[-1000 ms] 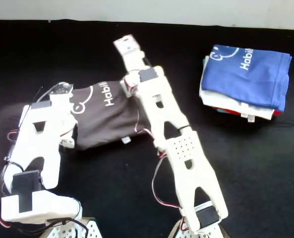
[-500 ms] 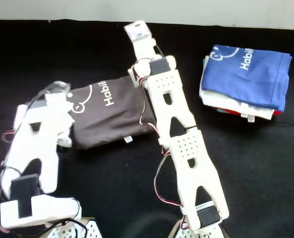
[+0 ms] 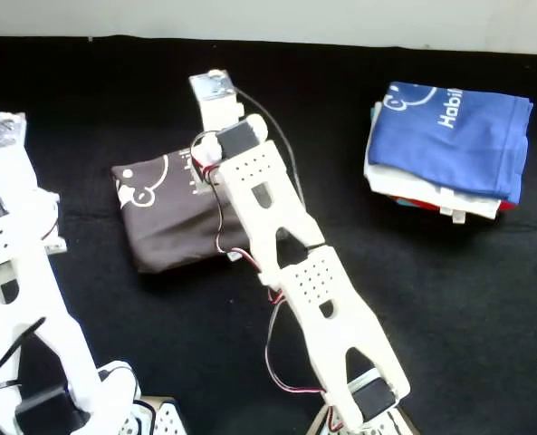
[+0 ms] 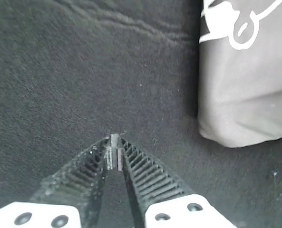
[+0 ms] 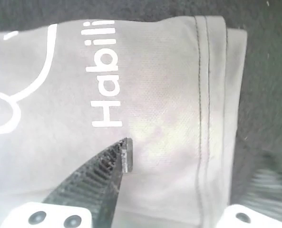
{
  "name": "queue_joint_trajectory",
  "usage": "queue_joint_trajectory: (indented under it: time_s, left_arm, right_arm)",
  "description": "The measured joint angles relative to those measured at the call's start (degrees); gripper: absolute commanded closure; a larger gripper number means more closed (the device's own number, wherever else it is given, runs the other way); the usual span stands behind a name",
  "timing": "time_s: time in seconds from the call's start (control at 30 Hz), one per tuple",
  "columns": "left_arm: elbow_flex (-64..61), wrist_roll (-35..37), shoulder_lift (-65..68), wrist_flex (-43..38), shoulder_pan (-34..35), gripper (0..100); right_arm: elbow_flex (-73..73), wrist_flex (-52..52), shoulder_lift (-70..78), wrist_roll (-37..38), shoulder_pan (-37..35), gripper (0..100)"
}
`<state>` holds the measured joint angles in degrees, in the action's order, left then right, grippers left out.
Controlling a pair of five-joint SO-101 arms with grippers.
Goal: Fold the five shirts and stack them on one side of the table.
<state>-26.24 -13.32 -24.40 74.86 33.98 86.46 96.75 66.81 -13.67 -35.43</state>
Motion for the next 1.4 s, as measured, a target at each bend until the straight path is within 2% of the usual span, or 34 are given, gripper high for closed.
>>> queue_joint_trajectory:
  time_s: [0.2, 0.33, 0.4, 0.5, 0.53, 0.6, 0.7, 0.97, 1.23, 1.4]
  left_arm:
    - [-1.3, -0.8, 0.0, 0.0, 0.1, 99]
    - [-1.3, -0.8, 0.0, 0.0, 0.1, 99]
    - [-1.3, -0.8, 0.0, 0.0, 0.4, 99]
    - [-1.3, -0.8, 0.0, 0.0, 1.8, 99]
    - [-1.3, -0.8, 0.0, 0.0, 2.1, 99]
    - [-1.3, -0.8, 0.0, 0.0, 2.2, 99]
    - [-1.3, -0.8, 0.0, 0.0, 2.2, 99]
    - [-2.5, -0.8, 0.0, 0.0, 2.2, 99]
    - [-7.8, -0.9, -0.1, -3.8, 2.2, 99]
    - [-8.4, -0.9, -0.1, -4.6, 2.2, 99]
  right_arm:
    - [0.0, -3.4, 4.9, -2.0, -0.1, 56.8]
    - [0.2, -7.1, 8.9, -2.0, -0.3, 63.4]
    - [0.6, -7.8, 10.1, -2.0, -0.3, 72.8]
    - [0.8, -7.6, 10.7, -2.0, -0.2, 95.4]
    - [1.1, -7.1, 10.8, -2.0, -0.2, 99.8]
    - [1.1, -6.2, 10.9, -2.0, 0.0, 96.7]
    - [1.2, -3.5, 10.9, -2.0, 1.4, 99.5]
    - [8.3, 2.6, 12.0, -2.0, 6.8, 99.2]
    - [8.2, 3.8, 4.7, 9.1, 15.2, 99.3]
    - [8.2, 3.8, -7.5, 10.7, 19.3, 99.3]
